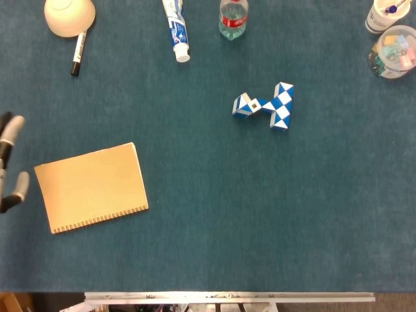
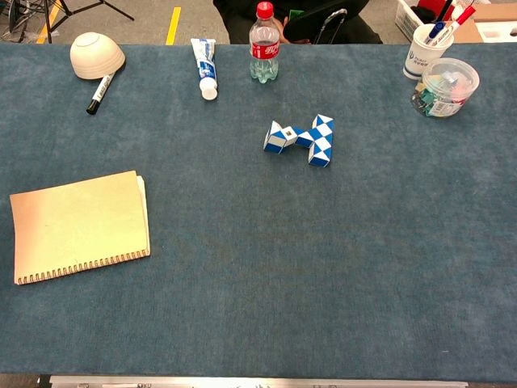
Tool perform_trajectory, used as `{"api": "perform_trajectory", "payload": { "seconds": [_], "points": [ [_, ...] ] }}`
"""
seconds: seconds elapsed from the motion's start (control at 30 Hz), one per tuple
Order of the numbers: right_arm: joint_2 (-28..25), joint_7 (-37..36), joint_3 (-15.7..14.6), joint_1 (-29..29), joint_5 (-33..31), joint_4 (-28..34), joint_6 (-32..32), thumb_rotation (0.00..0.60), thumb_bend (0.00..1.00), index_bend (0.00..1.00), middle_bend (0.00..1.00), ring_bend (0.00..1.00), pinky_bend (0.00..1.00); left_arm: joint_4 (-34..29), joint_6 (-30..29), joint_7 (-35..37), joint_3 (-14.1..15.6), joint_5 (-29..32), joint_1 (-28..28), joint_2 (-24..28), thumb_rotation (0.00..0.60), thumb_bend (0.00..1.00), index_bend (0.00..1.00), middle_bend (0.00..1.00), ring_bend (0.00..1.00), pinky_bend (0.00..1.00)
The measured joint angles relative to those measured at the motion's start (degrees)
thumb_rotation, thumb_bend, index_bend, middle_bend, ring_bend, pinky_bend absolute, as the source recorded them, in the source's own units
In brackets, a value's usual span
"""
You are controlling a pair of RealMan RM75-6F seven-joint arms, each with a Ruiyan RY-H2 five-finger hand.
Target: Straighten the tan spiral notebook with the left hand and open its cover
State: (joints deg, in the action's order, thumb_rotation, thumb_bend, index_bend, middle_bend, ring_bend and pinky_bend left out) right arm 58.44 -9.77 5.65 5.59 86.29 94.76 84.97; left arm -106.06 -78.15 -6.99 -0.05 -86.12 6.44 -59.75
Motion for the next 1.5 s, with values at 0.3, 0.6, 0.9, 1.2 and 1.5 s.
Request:
{"api": "perform_trajectory", "payload": {
  "seconds": [0.3,0.6,0.9,1.2,1.5],
  "points": [
    [-0.5,1.1,0.3,0.5,-0.1,1.1,-0.4,0.600,0.40,0.34,0.28,0.21,0.31,0.8,9.4,2.6,2.8,-8.6,6.9,3.5,0.600,0.34,0.00,0.00,0.00,0.03],
    [-0.5,1.7,0.4,0.7,-0.7,1.4,-0.8,0.600,0.40,0.34,0.28,0.21,0.31,1.8,15.3,1.2,4.1,-14.6,12.4,0.9,0.564,0.25,0.00,0.00,0.00,0.03],
    [-0.4,1.8,0.1,0.8,-0.7,1.4,-1.2,0.600,0.40,0.34,0.28,0.21,0.31,4.0,20.2,-1.8,4.9,-15.9,16.2,-5.1,0.390,0.19,0.00,0.00,0.00,0.01],
    [-0.4,0.9,-0.2,0.3,-0.7,0.8,-0.7,0.600,0.40,0.34,0.29,0.21,0.31,7.5,23.2,-5.3,5.1,-12.8,17.4,-12.2,0.368,0.18,0.00,0.00,0.00,0.00],
    [-0.4,0.3,-0.2,0.1,-0.6,0.2,-0.4,0.600,0.40,0.34,0.29,0.21,0.31,11.1,24.3,-9.1,5.3,-8.7,17.7,-16.7,0.579,0.18,0.00,0.00,0.00,0.00]
  ]
}}
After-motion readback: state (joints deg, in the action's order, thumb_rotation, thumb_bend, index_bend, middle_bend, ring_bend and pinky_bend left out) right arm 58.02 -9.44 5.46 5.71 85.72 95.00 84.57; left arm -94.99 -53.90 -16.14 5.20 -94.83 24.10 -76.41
